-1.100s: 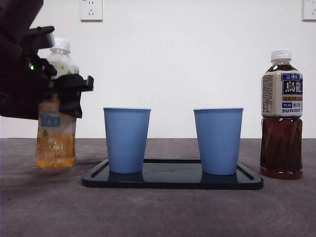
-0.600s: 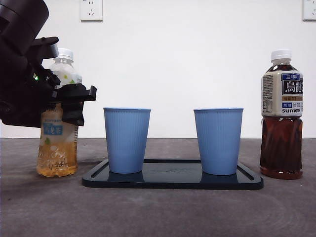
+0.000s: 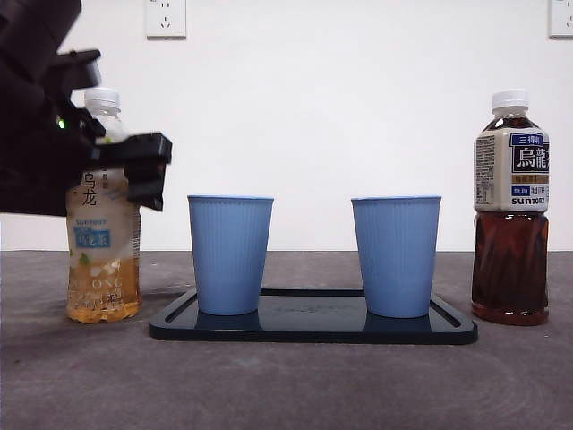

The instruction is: Pour the drink into the cup

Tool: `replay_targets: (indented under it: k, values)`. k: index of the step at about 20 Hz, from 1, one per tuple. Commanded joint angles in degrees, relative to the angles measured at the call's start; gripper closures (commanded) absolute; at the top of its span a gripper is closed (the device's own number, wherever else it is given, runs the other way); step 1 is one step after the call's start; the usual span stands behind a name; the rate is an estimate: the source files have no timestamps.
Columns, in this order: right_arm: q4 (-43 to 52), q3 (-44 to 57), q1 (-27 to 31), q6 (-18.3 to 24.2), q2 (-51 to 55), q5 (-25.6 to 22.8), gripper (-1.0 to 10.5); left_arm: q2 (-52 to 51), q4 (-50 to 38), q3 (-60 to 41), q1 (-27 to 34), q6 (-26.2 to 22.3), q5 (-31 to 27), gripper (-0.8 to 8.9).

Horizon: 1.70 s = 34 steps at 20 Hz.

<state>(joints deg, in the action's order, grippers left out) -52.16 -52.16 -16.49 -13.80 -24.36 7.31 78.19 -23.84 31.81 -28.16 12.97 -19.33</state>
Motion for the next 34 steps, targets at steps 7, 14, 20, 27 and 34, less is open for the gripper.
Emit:
replay_targets:
  k: [7, 14, 20, 27, 34]
  values:
    - [0.2, -0.66, -0.24, -1.25, -0.22, -0.15, 4.5, -22.23, 20.74, 1.42, -3.23, 2.93, 0.07, 3.45]
    - [0.24, -0.66, -0.26, -1.18, -0.22, 8.92, 4.5, -43.25, 52.85, 12.24, -5.38, 3.56, 22.51, 3.45]
    - [0.33, -0.66, -0.26, 2.67, -0.22, 23.82, 4.5, -50.58, 70.66, 23.19, -5.4, 2.47, 31.39, 3.46]
    - [3.3, -0.66, -0.26, 2.16, -0.22, 29.27, 4.5, -54.64, 72.67, 26.73, -5.4, 1.64, 31.69, 3.73]
    - [3.28, -0.66, -0.24, 2.08, -0.22, 28.87, 5.7, -54.64, 73.99, 26.73, -5.4, 1.51, 31.65, 6.05]
